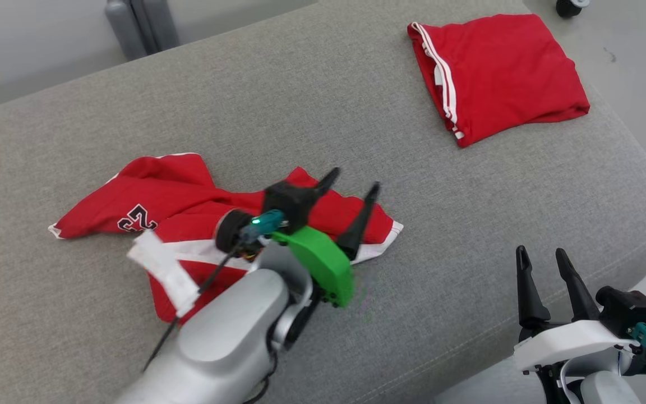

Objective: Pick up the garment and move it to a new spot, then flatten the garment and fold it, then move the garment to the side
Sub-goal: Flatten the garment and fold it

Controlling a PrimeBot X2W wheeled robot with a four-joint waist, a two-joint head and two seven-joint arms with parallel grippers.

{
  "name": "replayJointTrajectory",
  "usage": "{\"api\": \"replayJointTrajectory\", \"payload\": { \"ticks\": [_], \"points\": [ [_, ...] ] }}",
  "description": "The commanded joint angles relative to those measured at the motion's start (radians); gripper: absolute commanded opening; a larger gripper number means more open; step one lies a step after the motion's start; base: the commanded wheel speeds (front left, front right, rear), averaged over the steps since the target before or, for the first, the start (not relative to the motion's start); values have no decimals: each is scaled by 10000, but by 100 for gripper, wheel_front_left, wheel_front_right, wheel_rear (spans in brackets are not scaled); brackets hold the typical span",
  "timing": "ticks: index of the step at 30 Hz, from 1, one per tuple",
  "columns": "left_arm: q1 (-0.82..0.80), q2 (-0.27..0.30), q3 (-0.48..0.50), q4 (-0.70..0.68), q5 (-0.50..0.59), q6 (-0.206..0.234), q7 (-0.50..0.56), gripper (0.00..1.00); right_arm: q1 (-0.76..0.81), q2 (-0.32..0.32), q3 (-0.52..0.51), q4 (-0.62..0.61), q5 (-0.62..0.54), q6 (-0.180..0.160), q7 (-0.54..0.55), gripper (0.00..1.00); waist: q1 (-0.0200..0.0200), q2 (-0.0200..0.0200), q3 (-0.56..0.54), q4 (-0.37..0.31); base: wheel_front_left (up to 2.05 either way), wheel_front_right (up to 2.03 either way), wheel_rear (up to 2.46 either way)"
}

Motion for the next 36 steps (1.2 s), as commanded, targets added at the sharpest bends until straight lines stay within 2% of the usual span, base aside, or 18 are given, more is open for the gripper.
{"api": "replayJointTrajectory", "payload": {
  "ticks": [1,9,12,14,17,22,30,35,36],
  "points": [
    [430,543,278,-148,-208,216,-50,100,140,-8,-46,-24,-90,-17,5,100,0,-1,-195,224,0,0,0],
    [2151,2877,2070,-2025,-1620,1163,-7,100,448,-10,-310,-128,-427,-17,5,100,0,-1,-431,1068,0,0,0],
    [2645,3268,2817,-2551,-2390,1294,16,100,443,-12,-314,-165,-519,-17,5,100,0,-1,-435,1376,0,0,0],
    [2938,3438,3100,-2785,-2878,1223,238,100,415,-13,-306,-184,-570,-17,5,100,0,-1,-406,1551,0,0,0],
    [3241,3376,3231,-3020,-3789,712,923,100,273,-12,-251,-200,-638,-17,5,100,0,-1,-339,1741,0,0,0],
    [3442,3232,3068,-2856,-4799,112,2045,100,183,-13,-233,-187,-714,-17,5,100,0,-1,-274,1882,0,0,0],
    [2994,3040,3045,-2497,-5242,-688,2549,100,215,-13,-230,-180,-780,-17,5,100,0,-1,-191,1852,0,0,0],
    [2684,2956,3087,-2250,-5215,-960,2547,100,194,-12,-186,-164,-726,-17,5,100,0,-1,-122,1788,0,0,0],
    [2637,2950,3069,-2210,-5177,-995,2539,96,189,-12,-178,-161,-708,-17,5,100,0,-1,-114,1774,0,0,0]
  ]
}}
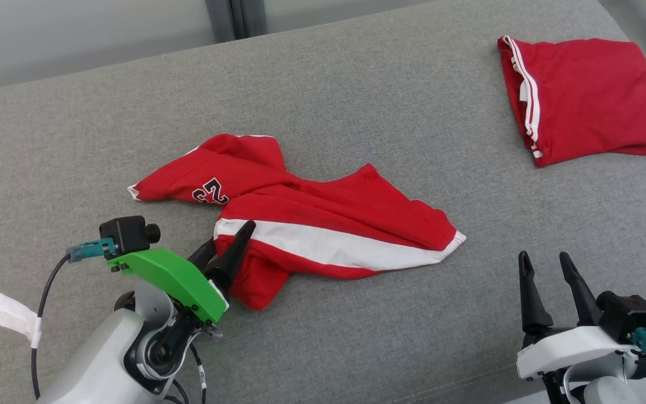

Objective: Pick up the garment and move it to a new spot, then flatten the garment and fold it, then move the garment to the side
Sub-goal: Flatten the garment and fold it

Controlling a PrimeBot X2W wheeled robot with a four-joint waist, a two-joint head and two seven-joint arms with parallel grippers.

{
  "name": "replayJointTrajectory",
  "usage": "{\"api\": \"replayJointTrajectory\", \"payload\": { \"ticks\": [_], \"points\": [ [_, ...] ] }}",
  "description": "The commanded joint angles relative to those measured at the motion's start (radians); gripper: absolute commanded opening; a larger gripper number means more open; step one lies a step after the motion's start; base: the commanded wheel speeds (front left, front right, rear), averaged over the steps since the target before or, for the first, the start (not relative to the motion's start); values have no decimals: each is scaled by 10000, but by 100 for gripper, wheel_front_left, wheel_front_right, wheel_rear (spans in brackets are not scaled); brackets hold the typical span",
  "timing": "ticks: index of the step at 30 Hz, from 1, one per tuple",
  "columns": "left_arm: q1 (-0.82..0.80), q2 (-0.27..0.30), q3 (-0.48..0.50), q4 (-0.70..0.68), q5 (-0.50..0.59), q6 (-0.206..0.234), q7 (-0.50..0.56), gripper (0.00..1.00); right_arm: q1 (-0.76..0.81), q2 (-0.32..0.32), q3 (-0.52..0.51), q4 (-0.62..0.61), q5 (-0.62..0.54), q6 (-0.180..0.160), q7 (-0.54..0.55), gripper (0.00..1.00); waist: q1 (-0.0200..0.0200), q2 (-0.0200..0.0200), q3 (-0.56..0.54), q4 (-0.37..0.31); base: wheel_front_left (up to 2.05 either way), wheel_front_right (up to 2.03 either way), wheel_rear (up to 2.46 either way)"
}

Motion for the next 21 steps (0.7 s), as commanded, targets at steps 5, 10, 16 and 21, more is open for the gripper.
{"api": "replayJointTrajectory", "payload": {
  "ticks": [5,10,16,21],
  "points": [
    [-179,66,-61,-68,396,-203,-311,17,39,-13,-80,-17,44,-17,5,100,0,0,11,7,0,0,0],
    [257,341,-597,-1014,1097,-257,-430,0,223,-13,-264,-18,13,-17,5,100,0,0,-101,237,0,0,0],
    [961,743,-1360,-2498,1959,214,-374,0,337,-17,-291,-12,-53,-17,5,100,0,0,-208,648,0,0,0],
    [1619,817,-1930,-3065,2734,718,-707,0,370,-17,-323,-52,-103,-17,5,100,0,0,-215,923,0,0,0]
  ]
}}
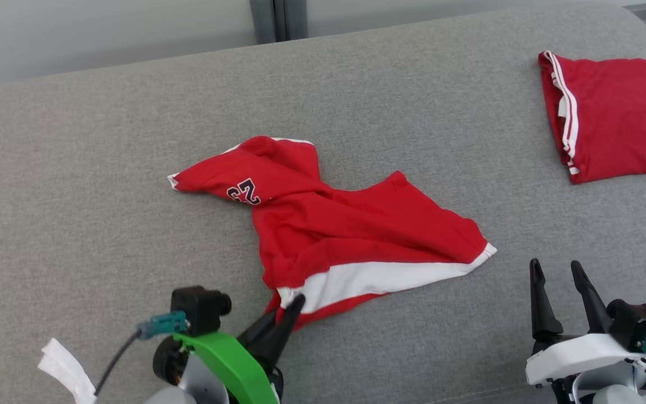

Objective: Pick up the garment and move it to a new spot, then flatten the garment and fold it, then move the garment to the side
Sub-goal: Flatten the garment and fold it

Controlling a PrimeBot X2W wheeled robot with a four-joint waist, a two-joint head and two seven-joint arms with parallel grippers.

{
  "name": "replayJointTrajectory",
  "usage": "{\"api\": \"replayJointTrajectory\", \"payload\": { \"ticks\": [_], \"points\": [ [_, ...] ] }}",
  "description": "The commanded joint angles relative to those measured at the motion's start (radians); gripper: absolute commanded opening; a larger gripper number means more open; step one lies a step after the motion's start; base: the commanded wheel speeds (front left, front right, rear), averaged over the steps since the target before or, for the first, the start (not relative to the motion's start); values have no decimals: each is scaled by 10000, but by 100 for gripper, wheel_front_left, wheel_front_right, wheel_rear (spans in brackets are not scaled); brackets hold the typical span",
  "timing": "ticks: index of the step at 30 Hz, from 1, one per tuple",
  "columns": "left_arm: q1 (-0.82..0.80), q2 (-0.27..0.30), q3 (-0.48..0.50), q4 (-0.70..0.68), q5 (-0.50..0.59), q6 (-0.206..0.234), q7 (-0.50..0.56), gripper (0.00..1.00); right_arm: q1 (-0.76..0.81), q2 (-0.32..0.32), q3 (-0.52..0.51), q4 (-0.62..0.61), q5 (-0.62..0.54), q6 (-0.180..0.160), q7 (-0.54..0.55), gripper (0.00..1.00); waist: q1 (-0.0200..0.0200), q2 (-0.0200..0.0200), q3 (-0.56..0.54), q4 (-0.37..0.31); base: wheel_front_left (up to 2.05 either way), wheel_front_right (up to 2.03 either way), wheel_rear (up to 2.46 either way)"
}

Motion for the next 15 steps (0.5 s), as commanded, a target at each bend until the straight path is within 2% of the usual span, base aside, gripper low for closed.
{"api": "replayJointTrajectory", "payload": {
  "ticks": [1,2,3,4,8,11,15],
  "points": [
    [311,-51,-102,1,113,79,-130,27,149,-18,-23,-40,-73,-17,5,100,0,-1,-9,161,0,0,0],
    [395,-54,-213,83,329,148,-251,49,160,-17,-13,-26,-73,-17,5,100,0,-1,-7,216,0,0,0],
    [468,-77,-305,161,455,177,-347,93,158,-14,15,-4,-91,-17,5,100,0,-1,-4,247,0,0,0],
    [614,-186,-416,288,499,205,-447,100,153,-15,21,10,-98,-17,5,100,0,-1,-3,292,0,0,0],
    [805,-330,-684,691,828,36,-828,100,178,-18,28,38,-128,-17,5,100,0,-1,-27,398,0,0,0],
    [964,-456,-747,746,666,-193,-941,100,202,-18,18,59,-151,-17,5,100,0,-1,-84,446,0,0,0],
    [902,-161,-705,622,622,-425,-950,100,222,-18,2,58,-190,-17,5,100,0,-1,-142,484,0,0,0]
  ]
}}
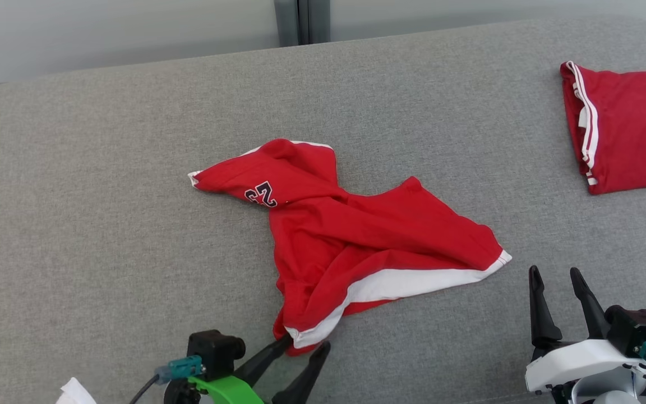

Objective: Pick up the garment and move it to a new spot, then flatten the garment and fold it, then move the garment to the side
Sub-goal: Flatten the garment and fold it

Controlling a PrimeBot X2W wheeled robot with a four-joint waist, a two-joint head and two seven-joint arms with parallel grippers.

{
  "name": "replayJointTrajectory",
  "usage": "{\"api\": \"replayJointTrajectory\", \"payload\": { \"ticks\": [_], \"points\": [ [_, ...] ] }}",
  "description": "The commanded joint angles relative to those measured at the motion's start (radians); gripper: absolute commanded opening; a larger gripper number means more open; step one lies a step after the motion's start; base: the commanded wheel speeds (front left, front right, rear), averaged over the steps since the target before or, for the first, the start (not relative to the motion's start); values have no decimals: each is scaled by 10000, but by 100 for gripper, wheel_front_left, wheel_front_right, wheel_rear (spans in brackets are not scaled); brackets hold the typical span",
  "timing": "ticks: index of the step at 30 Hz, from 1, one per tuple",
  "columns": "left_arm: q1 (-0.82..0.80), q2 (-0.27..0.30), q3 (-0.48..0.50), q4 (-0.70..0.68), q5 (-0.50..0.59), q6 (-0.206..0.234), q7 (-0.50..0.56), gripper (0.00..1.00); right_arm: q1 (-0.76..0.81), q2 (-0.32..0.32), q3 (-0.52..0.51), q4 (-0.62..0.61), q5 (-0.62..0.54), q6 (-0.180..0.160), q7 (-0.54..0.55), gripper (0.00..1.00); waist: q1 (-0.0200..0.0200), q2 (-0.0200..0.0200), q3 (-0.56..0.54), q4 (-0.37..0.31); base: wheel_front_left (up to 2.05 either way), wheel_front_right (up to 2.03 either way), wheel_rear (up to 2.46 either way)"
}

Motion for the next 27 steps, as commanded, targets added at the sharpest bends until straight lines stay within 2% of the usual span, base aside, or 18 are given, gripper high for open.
{"api": "replayJointTrajectory", "payload": {
  "ticks": [1,4,6,12,18,27],
  "points": [
    [-23,179,133,-86,8,-74,-100,100,80,-19,-11,10,-89,-17,5,100,0,0,-33,11,0,0,0],
    [-193,433,342,-185,129,-19,-269,100,84,-20,22,18,-90,-17,5,100,0,0,-70,4,0,0,0],
    [-293,525,389,-229,154,-145,-279,100,93,-19,40,22,-77,-17,5,100,0,0,-97,-3,0,0,0],
    [-552,776,157,52,42,-865,47,100,28,-20,147,59,-65,-17,5,100,0,0,-136,-147,0,0,0],
    [-915,876,-70,267,259,-1260,24,100,83,-19,98,15,-85,-17,5,100,0,0,-87,-333,0,0,0],
    [-1180,1044,-414,-116,105,-1517,183,99,97,-17,116,52,2,-17,5,100,0,0,-40,-504,0,0,0]
  ]
}}
